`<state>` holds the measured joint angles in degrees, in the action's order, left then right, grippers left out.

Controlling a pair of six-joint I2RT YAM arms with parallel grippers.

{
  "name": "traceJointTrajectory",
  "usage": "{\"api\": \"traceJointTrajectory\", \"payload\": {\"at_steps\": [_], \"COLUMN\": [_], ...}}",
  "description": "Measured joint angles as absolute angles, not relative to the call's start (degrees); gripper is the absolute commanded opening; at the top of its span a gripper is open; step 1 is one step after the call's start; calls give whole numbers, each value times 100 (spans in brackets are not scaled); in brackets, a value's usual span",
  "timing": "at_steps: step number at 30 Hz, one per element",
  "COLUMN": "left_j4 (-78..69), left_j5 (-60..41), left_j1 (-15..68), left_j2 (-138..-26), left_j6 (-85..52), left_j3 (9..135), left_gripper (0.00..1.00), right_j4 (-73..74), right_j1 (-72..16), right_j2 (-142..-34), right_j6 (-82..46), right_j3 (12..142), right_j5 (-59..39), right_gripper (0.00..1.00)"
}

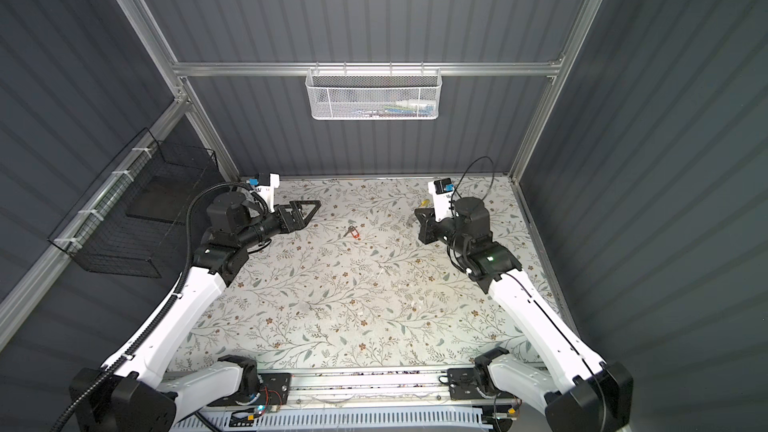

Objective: Put the keys on the keyring
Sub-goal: 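Lift the hoop with the right gripper toward the left gripper while the left gripper approaches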

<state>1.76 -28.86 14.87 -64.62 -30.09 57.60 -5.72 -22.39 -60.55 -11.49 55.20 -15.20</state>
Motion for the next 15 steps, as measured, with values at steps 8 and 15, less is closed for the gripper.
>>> {"api": "traceJointTrajectory", "payload": {"at_steps": [8,15], "left_j4": [-578,-913], "left_j5": [-3350,-3479], "left_j1": [2279,3107], "left_j2": [-6257,-6486], "left_j6": [-3144,-3131], "left_j3": [5640,5649], "left_gripper": [76,59], "right_j4": [834,2104], "right_j1": [-2239,-2307], "right_j2": [-5902,-6195], "right_j6": [-1885,-2899], "right_j3": [5041,4984], "right_j5": [-3256,-4261], "right_gripper": [2,3]}}
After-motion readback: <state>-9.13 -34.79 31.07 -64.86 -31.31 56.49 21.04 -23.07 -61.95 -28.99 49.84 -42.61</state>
